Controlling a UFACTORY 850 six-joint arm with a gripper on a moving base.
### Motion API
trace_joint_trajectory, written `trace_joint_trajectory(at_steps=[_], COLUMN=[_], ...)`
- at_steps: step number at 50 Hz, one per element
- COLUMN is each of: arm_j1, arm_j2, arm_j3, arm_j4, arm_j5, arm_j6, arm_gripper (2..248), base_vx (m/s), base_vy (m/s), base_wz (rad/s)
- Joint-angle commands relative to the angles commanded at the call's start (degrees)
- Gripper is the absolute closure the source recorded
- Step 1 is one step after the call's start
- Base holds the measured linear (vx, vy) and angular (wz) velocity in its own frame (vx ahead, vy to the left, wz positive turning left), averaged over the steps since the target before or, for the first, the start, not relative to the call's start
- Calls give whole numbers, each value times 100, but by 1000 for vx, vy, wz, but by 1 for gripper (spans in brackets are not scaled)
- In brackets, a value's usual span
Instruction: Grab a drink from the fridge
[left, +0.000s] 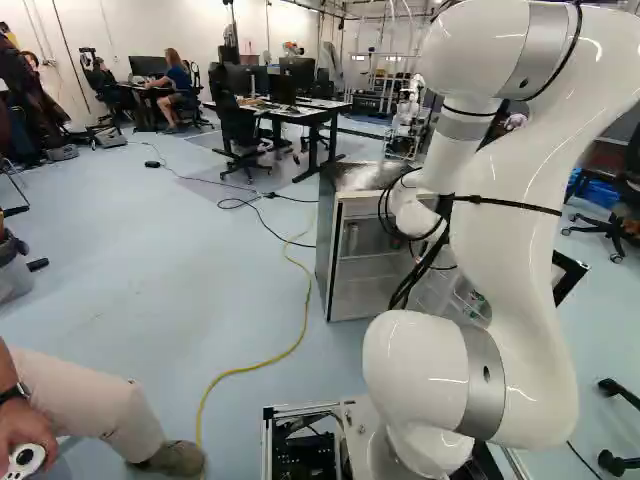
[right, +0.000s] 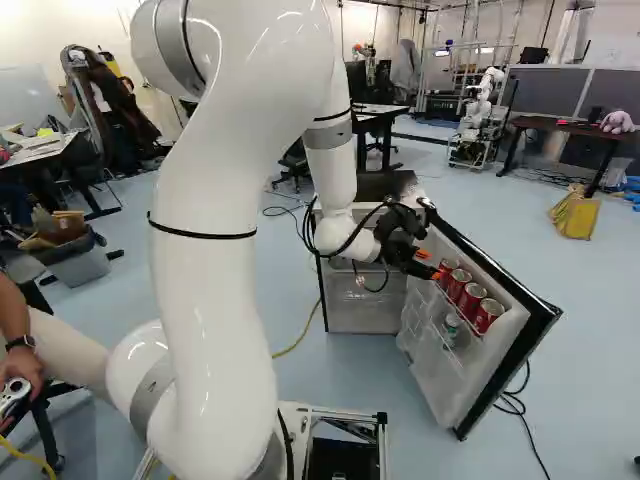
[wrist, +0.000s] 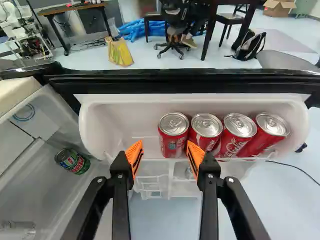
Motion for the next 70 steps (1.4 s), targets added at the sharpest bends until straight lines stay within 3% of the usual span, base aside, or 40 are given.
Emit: trace_joint_trajectory(at_steps=[24,70], arm_j1=[-163,-271], arm_j2=[-152,-242], arm_j3=[-221,-352], arm_j4=[0,-33], arm_j5=[-111,-111], arm_j6=[0,0], arm_gripper=[107,107], base_vx=[0,0], base_vy=[0,0], base_wz=[0,0])
